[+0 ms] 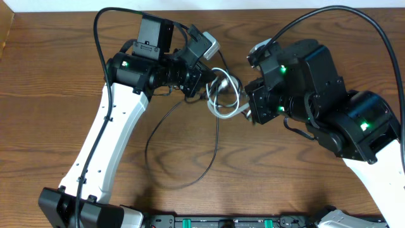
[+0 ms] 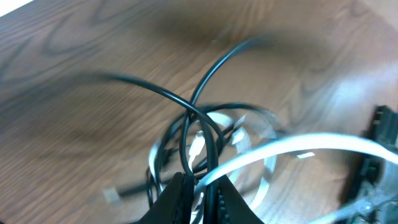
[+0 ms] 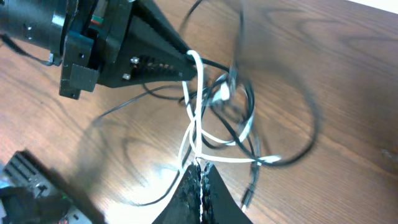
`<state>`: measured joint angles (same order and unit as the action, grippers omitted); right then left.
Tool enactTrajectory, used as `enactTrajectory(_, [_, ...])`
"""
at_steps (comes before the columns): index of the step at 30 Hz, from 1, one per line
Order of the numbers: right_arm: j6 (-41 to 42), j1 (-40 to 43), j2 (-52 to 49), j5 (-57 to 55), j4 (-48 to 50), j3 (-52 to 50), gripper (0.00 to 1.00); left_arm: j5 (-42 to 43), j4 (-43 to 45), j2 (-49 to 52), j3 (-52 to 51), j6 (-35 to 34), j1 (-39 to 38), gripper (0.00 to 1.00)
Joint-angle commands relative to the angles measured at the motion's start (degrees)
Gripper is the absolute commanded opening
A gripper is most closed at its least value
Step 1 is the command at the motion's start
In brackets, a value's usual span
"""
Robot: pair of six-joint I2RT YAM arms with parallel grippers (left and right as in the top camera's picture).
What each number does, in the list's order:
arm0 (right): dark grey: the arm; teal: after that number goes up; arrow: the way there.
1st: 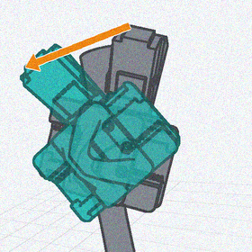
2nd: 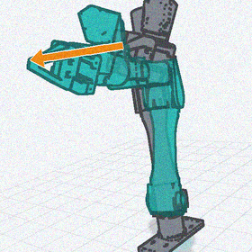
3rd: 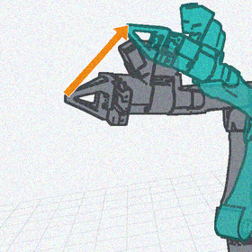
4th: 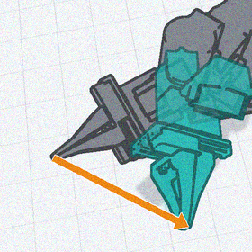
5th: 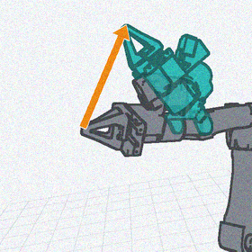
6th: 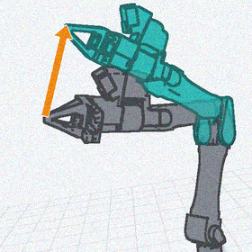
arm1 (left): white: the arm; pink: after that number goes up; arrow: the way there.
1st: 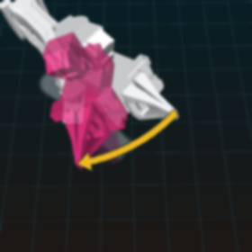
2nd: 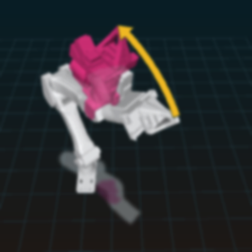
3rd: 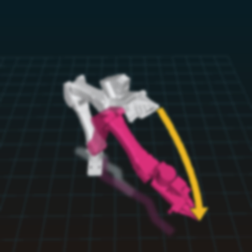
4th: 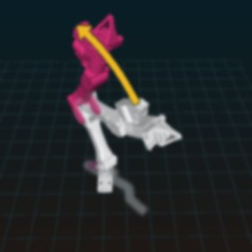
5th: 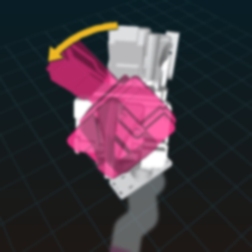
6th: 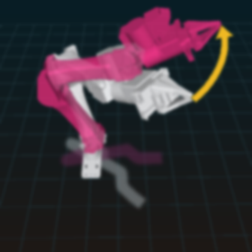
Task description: Untangle cables
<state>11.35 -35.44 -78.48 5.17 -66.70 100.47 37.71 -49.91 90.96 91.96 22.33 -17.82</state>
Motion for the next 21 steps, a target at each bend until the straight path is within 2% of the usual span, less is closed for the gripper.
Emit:
enactTrajectory(1, [0.83,-0.22,0.87,-2.71,0.24,1.38,0.01,-3.72,0.13,-0.48,0.83,-1.36,0.39,0.13])
enactTrajectory(11, [1.07,0.31,-0.68,-7.04,-2.1,1.33,0.01,-3.69,0.24,-0.5,0.83,-2.05,0.37,0.13])
enactTrajectory(17, [2.34,3.23,-6.71,-8.98,-4.55,0.74,0.03,-3.72,0.24,-0.5,0.83,-2.05,0.39,0.15])
enactTrajectory(18, [2.34,3.58,-8.15,-8.96,-4.96,0.74,0.09,-3.72,0.24,-0.5,0.83,-2.05,0.39,0.16])
enactTrajectory(20, [2.32,4.09,-11.37,-8.94,-5.42,0.72,0.37,-3.74,0.24,-0.5,0.83,-2.05,0.39,0.17])
enactTrajectory(21, [2.34,4.28,-12.94,-8.87,-5.4,0.72,0.48,-3.74,0.22,-0.5,0.83,-2.05,0.39,0.22])
